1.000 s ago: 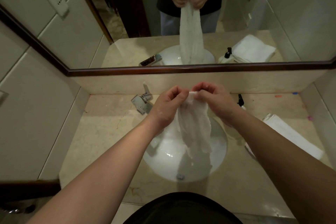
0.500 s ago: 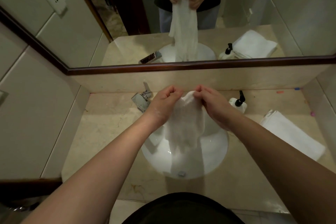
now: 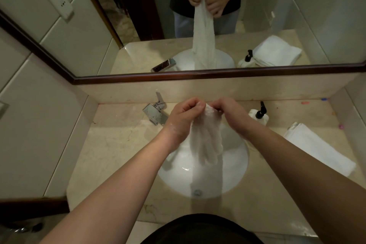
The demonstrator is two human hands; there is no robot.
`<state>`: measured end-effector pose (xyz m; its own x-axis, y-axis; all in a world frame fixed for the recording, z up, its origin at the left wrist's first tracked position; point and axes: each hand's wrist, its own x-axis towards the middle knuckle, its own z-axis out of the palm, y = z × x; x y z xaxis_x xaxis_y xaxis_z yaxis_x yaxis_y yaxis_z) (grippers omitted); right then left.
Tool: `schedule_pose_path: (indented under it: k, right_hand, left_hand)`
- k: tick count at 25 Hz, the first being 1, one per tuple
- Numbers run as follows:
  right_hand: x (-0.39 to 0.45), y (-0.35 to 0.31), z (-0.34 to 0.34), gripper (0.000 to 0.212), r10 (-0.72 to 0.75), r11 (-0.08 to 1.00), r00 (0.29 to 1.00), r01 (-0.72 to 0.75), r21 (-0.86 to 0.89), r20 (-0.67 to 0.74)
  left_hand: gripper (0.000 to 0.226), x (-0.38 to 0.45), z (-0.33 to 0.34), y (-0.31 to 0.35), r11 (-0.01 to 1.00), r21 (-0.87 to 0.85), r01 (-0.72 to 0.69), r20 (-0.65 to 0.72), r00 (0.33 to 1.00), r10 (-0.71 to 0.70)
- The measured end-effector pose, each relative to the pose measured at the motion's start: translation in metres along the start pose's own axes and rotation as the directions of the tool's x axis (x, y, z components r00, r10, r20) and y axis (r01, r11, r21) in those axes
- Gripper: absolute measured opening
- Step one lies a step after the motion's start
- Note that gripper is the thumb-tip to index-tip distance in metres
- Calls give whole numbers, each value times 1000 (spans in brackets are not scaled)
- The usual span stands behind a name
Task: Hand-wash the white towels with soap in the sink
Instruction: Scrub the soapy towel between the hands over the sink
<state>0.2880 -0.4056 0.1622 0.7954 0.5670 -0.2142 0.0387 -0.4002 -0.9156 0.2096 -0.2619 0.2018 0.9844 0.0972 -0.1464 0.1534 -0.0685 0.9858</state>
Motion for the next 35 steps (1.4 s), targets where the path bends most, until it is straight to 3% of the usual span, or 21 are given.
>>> schedule_pose_path:
  k: [2, 4, 7, 9, 11, 13, 16, 19, 21, 27, 35]
  right_hand:
    - [4, 13, 1, 47, 2, 994, 1000, 2, -114, 29]
    - [2, 23, -1, 33, 47, 999, 999, -47, -6, -8]
    - [-5, 25, -4, 20, 95, 978, 994, -81, 190, -62]
    - [-10, 17, -7, 20, 96, 960, 985, -54, 275, -140]
    - [-17, 12, -6, 26, 95, 944, 980, -32, 328, -177]
    - [-21, 20, 2, 28, 93, 966, 983, -51, 253, -158]
    - [-19, 41, 17, 37, 181, 983, 976, -183, -4, -119]
    - [-15, 38, 21, 30, 177, 984, 977, -177, 11, -120]
    - [-13, 26, 22, 24, 156, 986, 969, -141, 91, -191]
    - [-6, -17, 48, 22, 105, 984, 892, -28, 177, -441]
    - [10, -47, 77, 20, 128, 965, 749, 58, 256, -650]
  left_hand:
    - [28, 1, 0, 2, 995, -96, -24, -38, 999, 21]
    - [21, 3, -4, 6, 991, -120, -54, -69, 997, 46]
    - [27, 4, -13, 5, 998, -3, -59, -92, 994, 59]
    - [28, 6, -22, 2, 996, 86, -15, -136, 990, 27]
    - [23, 5, -30, -2, 998, 59, 39, -187, 982, -27]
    - [19, 6, -34, -4, 996, -60, 61, -214, 974, -73]
    - [29, 7, -31, -9, 993, -79, 87, -159, 982, -99]
    - [31, 6, -40, -17, 990, -36, 135, -209, 968, -139]
    - [29, 9, -55, -26, 989, 78, 126, -239, 965, -104]
    - [35, 12, -97, -44, 965, 198, 171, -182, 974, -135]
    - [37, 26, -124, -49, 999, 18, 45, -82, 996, -44]
